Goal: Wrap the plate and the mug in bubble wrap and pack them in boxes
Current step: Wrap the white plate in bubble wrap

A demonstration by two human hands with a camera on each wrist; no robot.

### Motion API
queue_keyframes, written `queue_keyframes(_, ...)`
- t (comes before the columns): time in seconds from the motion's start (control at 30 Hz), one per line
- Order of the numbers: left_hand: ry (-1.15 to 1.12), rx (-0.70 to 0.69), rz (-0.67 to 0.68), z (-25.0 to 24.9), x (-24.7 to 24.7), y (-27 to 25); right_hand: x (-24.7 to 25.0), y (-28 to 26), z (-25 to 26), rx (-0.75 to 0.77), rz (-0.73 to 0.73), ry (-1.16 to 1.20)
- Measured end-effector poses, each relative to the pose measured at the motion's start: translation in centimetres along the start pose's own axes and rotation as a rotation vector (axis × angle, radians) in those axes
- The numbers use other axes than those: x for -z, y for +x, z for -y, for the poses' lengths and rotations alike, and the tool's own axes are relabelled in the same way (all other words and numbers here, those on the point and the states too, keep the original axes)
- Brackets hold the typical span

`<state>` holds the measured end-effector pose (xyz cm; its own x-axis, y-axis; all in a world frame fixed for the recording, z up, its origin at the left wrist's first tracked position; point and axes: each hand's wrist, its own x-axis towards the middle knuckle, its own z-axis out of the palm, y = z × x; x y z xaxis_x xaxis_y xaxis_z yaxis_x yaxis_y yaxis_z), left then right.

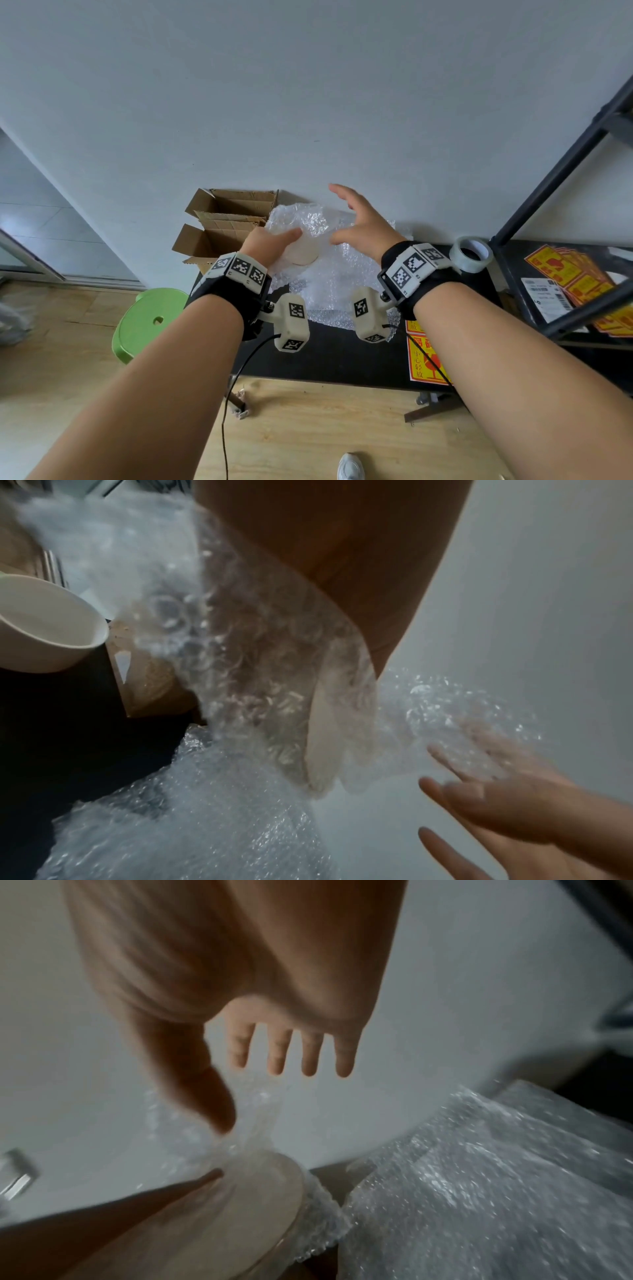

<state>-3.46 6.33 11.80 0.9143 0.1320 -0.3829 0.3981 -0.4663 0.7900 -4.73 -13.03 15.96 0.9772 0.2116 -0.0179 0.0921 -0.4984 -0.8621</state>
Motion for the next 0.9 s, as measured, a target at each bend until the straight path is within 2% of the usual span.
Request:
queue_keyframes(0.07,0.017,0.001,-0.005,0.0,-0.3,0.0,-0.7,0.0,0.5,0.078,0.079,-0.165)
queue_keyframes(0.17,-0.032,-0.032,-0.038,-0.3,-0.9,-0.1,-1.7,0.1,0.7,0.111,-0.023,-0.289)
queue_keyframes(0.27,-0.015,-0.022,-0.016,-0.3,-0.8,-0.3,-2.1,0.3,0.4,0.034,-0.164,-0.218)
queue_keyframes(0.37,-0.005,-0.019,0.018,-0.1,-0.4,-0.5,-1.9,0.6,-0.1,-0.071,-0.171,-0.024)
queue_keyframes(0.43,-0.09,-0.038,0.053,-0.4,-0.2,-1.1,-1.7,0.6,-0.1,-0.138,-0.151,0.144)
queue_keyframes(0.57,-0.394,-0.071,0.268,-1.0,-0.2,-2.3,-1.8,0.7,-0.4,-0.188,-0.1,0.322)
queue_keyframes(0.67,-0.591,-0.09,0.379,-1.3,-0.4,-2.8,-2.0,1.2,-0.5,-0.21,-0.154,0.263)
queue_keyframes(0.77,-0.701,-0.125,0.408,-1.4,-0.9,-2.8,-2.0,1.7,-0.9,-0.224,-0.28,0.085)
queue_keyframes(0.83,-0.757,-0.107,0.417,-1.4,-1.2,-2.7,-1.9,1.7,-1.4,-0.237,-0.322,0.09)
queue_keyframes(0.9,-0.806,-0.105,0.482,-1.5,-1.1,-2.7,-1.5,1.6,-1.7,-0.295,-0.294,0.199)
